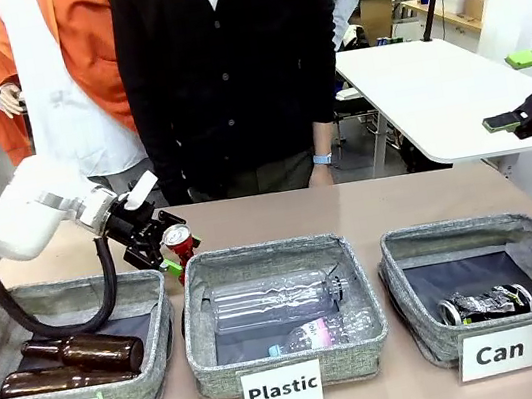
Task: Sort the can waste into the basket.
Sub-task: Pick up the can waste from the table and place it in the right Fabric basket.
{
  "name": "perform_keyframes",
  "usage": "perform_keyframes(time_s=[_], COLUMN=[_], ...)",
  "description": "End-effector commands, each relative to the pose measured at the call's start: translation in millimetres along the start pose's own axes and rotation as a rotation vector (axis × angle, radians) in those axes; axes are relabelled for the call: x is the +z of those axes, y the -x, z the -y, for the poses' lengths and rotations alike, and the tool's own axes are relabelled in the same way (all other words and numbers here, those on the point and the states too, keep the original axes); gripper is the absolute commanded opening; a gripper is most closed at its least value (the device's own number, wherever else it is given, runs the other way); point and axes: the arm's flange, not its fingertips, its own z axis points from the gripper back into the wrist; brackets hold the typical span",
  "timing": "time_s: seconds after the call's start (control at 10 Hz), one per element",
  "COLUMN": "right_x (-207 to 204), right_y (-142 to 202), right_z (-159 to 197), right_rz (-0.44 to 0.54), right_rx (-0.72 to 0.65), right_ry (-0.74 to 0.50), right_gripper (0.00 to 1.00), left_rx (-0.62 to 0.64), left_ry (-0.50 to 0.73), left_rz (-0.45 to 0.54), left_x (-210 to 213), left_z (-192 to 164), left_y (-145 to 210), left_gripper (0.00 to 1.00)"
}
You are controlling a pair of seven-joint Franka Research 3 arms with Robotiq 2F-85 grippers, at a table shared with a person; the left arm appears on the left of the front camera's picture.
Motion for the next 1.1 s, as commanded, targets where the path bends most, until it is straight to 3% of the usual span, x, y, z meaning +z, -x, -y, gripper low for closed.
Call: perform_keyframes(time_s=[0.0,0.4,0.5,0.6,0.7,0.8,0.9,1.0], right_x=[2.5,2.5,2.5,2.5,2.5,2.5,2.5,2.5], right_y=[0.3,0.3,0.3,0.3,0.3,0.3,0.3,0.3], right_z=[-1.0,-1.0,-1.0,-1.0,-1.0,-1.0,-1.0,-1.0], right_rz=[-0.017,-0.017,-0.017,-0.017,-0.017,-0.017,-0.017,-0.017], right_rx=[0.021,0.021,0.021,0.021,0.021,0.021,0.021,0.021], right_ry=[0.003,0.003,0.003,0.003,0.003,0.003,0.003,0.003], right_gripper=[1.0,1.0,1.0,1.0,1.0,1.0,1.0,1.0], left_rx=[0.018,0.032,0.029,0.027,0.025,0.023,0.013,0.008], left_ry=[0.028,0.063,0.074,0.061,0.052,0.048,0.034,0.029], left_rz=[0.057,0.082,0.09,0.088,0.088,0.092,0.097,0.102], left_x=[-0.8,-7.8,-8.7,-8.8,-8.9,-8.0,-6.7,-4.2], left_z=[-5.9,-7.8,-7.4,-6.3,-6.7,-6.7,-6.1,-6.1], left_y=[-1.6,-2.7,-3.7,-3.8,-4.5,-5.2,-6.1,-7.7], left_gripper=[1.0,1.0,0.4,0.4,0.0,0.35,0.0,0.0])
